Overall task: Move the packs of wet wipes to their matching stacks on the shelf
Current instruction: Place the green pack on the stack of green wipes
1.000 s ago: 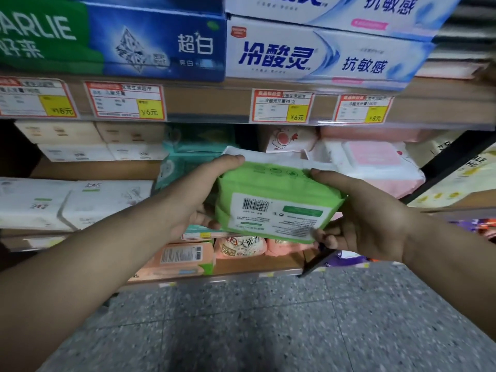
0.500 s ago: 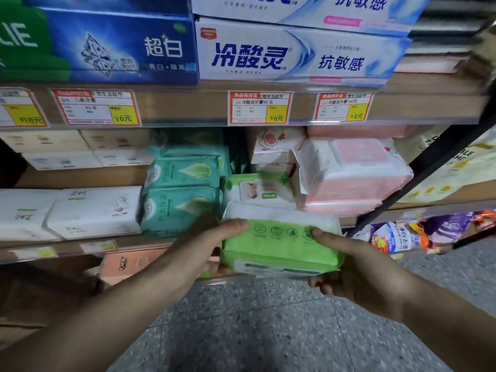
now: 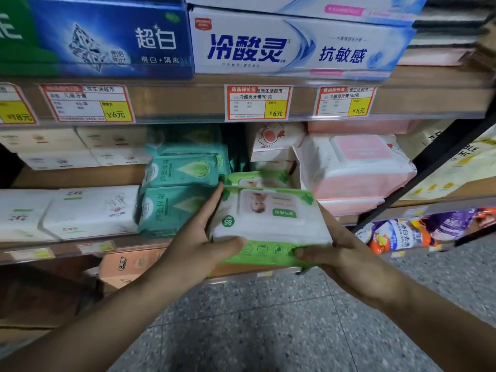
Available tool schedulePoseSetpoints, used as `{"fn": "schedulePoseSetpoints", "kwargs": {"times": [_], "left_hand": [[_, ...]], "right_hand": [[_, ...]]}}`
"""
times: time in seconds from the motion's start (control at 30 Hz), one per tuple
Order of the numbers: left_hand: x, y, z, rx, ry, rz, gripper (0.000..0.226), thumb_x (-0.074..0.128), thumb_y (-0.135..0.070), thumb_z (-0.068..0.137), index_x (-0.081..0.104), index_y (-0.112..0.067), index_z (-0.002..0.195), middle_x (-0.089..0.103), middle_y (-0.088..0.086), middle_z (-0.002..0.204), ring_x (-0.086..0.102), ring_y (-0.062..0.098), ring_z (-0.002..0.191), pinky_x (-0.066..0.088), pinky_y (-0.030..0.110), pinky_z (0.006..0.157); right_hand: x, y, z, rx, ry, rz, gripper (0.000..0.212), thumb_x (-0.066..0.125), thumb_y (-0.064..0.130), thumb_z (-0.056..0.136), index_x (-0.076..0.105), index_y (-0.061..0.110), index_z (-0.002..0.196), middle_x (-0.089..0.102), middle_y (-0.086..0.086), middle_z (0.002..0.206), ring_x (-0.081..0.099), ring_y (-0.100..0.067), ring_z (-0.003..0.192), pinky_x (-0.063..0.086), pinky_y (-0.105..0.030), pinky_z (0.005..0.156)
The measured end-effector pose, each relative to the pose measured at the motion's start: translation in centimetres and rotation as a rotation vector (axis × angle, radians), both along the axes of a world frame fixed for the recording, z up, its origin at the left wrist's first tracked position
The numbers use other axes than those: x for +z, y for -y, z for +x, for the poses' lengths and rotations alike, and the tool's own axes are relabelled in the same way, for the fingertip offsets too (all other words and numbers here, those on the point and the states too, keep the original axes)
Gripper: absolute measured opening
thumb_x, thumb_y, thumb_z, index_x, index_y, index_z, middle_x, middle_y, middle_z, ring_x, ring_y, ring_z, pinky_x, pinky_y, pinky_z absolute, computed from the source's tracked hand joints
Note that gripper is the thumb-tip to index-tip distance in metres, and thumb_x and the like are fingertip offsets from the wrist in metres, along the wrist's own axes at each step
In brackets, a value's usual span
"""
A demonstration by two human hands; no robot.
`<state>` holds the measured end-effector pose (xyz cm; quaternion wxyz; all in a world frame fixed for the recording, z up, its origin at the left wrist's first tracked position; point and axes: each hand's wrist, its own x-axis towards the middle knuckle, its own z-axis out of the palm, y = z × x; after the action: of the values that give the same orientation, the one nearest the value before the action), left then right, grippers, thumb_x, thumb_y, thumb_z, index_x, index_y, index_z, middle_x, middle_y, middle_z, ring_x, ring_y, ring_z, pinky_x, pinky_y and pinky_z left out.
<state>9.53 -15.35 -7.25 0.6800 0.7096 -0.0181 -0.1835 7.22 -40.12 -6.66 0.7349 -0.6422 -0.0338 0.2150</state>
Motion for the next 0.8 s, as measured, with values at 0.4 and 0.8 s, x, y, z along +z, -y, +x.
{"fn": "schedulePoseSetpoints", "kwargs": {"times": [0.4, 0.8], "left_hand": [[-1.1, 1.3, 3.4, 0.078, 0.164, 0.057, 0.116, 0.076, 0.000, 0.081, 0.001, -0.054, 0.151, 0.047, -0.025, 0.132, 0.064, -0.013, 0.094, 0.056, 0.018, 0.063], [-2.9, 3.0, 6.3, 0.116, 0.192, 0.055, 0.113, 0.077, -0.002, 0.080, 0.003, -0.045, 0.155, 0.040, -0.013, 0.146, 0.047, -0.013, 0.115, 0.042, -0.001, 0.079]], "right_hand": [[-1.0, -1.8, 4.3, -0.110, 0.286, -0.434, 0.088, 0.060, -0.016, 0.089, 0.022, 0.027, 0.155, 0.057, 0.004, 0.144, 0.051, -0.005, 0.133, 0.046, -0.023, 0.102], [-1.6, -1.3, 7.0, -0.194, 0.330, -0.802, 0.088, 0.065, -0.002, 0.090, 0.017, 0.031, 0.156, 0.063, 0.004, 0.126, 0.062, -0.013, 0.100, 0.045, -0.024, 0.088]]}}
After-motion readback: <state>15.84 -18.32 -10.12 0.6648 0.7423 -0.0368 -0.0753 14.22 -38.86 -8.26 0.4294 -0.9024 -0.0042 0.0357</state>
